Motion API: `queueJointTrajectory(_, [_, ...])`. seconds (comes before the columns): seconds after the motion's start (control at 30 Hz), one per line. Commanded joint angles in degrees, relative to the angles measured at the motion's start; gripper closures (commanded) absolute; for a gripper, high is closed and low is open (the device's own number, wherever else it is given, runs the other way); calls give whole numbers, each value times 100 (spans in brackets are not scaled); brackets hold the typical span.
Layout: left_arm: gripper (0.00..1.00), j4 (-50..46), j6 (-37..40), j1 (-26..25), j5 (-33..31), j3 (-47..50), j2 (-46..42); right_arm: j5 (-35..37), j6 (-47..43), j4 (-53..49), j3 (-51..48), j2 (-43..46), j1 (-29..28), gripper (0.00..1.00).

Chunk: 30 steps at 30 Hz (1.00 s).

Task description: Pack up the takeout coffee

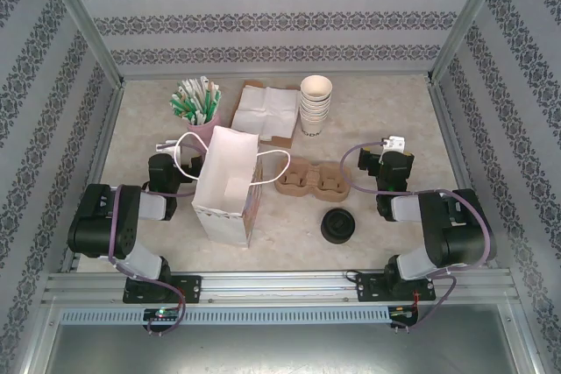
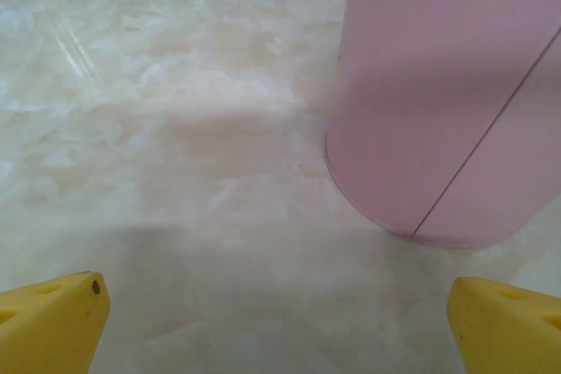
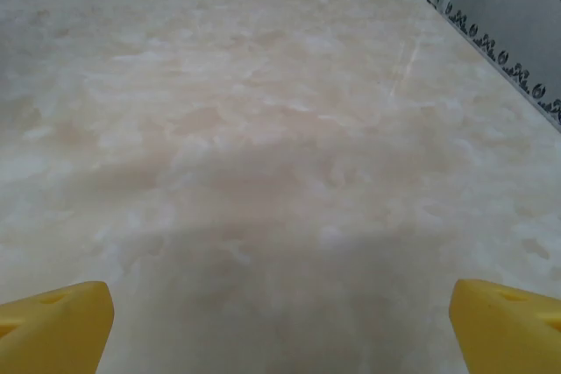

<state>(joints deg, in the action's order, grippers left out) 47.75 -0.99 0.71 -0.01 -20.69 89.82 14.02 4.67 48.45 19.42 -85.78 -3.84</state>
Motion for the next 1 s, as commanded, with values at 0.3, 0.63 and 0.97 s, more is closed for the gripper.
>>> queueJointTrajectory(0.3, [0, 589, 159, -81, 40, -146, 106, -119, -154, 482, 161, -78, 94, 2])
queueJointTrajectory(0.63, [0, 590, 162, -80, 38, -149, 106, -119, -157, 477, 159, -76, 94, 2])
queueJointTrajectory(0.97, [0, 634, 165, -80, 54, -120, 91, -21, -167, 490, 154, -14, 64, 2])
